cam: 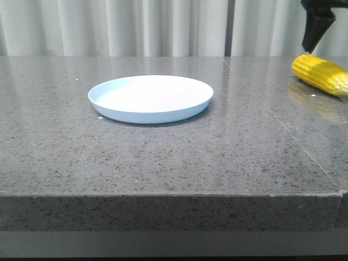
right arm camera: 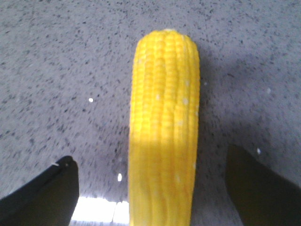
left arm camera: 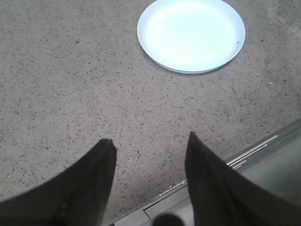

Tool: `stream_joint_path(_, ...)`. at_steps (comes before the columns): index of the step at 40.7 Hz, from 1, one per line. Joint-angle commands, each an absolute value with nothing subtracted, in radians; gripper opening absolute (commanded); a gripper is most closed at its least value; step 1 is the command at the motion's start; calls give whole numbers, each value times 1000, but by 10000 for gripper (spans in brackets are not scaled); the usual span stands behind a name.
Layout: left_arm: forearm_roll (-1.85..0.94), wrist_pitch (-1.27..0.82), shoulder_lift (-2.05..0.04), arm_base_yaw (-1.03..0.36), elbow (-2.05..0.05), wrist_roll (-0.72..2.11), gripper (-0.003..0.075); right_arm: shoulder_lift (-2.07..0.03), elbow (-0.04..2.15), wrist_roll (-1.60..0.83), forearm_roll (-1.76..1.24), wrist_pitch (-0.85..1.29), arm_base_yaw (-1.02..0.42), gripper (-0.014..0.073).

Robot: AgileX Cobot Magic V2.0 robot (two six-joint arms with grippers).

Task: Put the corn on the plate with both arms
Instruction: 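Lower the right gripper onto the yellow corn cob and grasp it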

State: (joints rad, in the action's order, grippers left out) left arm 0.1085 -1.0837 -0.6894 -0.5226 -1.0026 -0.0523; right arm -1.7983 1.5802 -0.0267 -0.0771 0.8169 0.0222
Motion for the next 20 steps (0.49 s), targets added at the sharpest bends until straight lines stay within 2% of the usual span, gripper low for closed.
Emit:
stream_joint_path(1,113,-1023,-690,-527,-1027,-64,332,-1805,1650,-36,-75,778,24,652)
stream_joint_path(13,113,-1023,-690,-527,-1027,-64,332,-1898,1692,-36,-75,798,24,645)
stream_joint_path(16,113,-1023,-690,-527,-1027,-64,332,-1903,1692,-36,-75,808,24,579)
stream_joint_path(20,113,-1023,-690,-527,-1027,-64,332,-1903,1692,-36,-75,821,24,375)
